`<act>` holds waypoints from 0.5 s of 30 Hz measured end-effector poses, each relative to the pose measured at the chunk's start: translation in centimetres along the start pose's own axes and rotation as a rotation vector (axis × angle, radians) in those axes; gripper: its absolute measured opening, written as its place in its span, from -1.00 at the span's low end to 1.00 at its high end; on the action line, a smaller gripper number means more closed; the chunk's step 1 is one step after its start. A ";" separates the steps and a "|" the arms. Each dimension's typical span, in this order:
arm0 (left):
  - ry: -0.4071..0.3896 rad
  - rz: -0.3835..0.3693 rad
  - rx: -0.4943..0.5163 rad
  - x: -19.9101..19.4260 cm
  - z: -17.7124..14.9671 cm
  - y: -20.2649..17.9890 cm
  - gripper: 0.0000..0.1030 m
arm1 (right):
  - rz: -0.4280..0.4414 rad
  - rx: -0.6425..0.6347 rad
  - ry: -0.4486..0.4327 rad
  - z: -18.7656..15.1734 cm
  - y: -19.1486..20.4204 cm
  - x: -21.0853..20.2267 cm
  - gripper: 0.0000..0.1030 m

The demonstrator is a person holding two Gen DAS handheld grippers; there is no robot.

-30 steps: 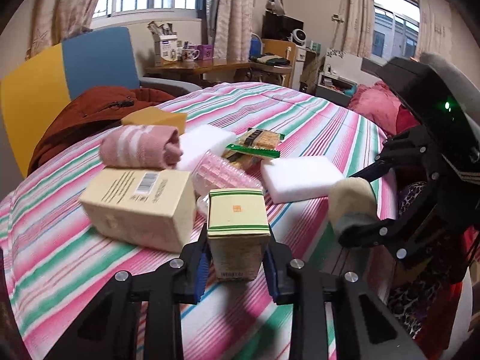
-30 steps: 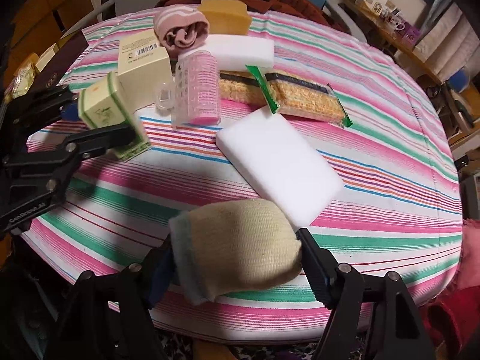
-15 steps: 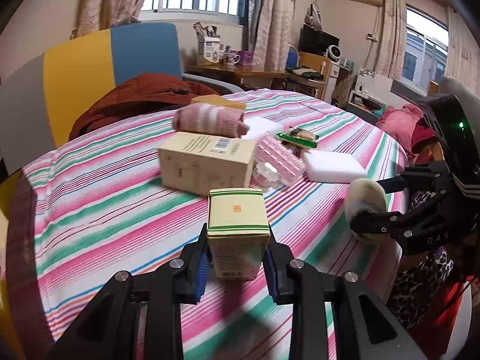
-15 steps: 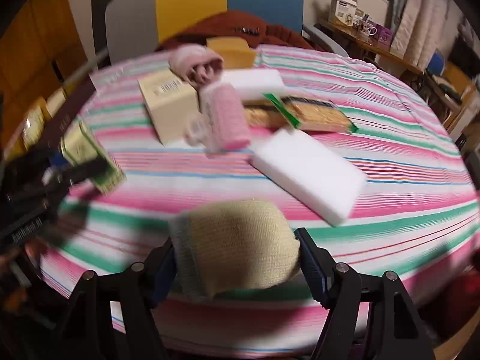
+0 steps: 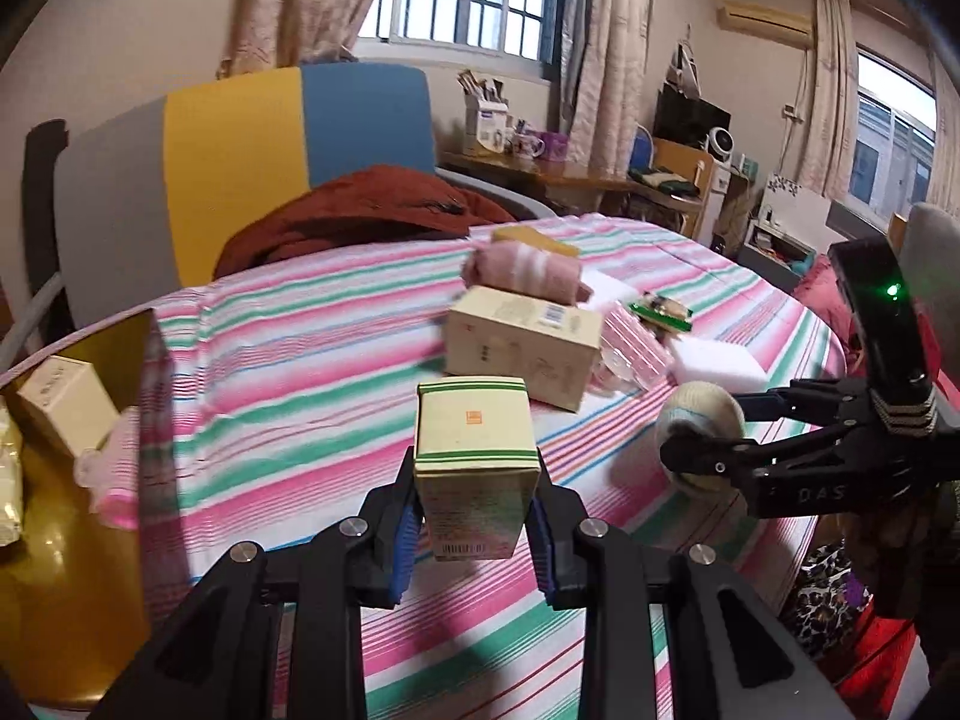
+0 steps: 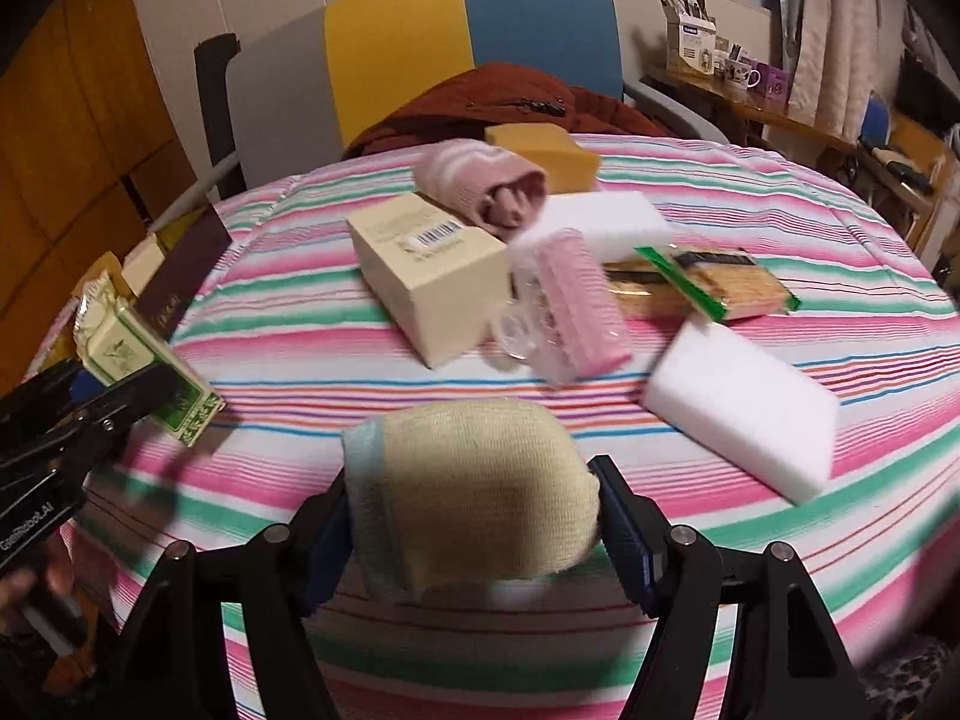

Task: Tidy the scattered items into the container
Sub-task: 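Carry the beige pad and green box over the gold tin with both tools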

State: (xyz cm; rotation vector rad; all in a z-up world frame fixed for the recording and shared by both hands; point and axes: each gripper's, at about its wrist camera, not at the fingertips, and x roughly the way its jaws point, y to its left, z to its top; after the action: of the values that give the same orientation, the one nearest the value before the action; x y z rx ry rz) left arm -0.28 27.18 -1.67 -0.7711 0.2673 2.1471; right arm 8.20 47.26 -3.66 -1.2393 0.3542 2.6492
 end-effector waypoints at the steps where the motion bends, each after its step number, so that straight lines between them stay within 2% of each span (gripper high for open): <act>1: -0.008 0.008 -0.005 -0.4 0.1 0.3 -0.41 | 0.014 0.005 -0.009 0.1 0.3 -0.1 0.41; 7: -0.026 0.064 -0.038 -2.4 0.2 2.3 -0.41 | 0.094 -0.027 -0.052 1.3 4.1 -0.1 0.41; 15: -0.074 0.187 -0.086 -6.6 0.3 6.5 -0.41 | 0.215 -0.082 -0.112 3.9 10.1 0.7 0.41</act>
State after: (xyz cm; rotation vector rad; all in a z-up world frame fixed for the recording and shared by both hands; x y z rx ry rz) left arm -2.28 18.94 2.12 -0.7380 0.2171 2.3712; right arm 2.16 38.84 -0.44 -1.1267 0.3841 2.9277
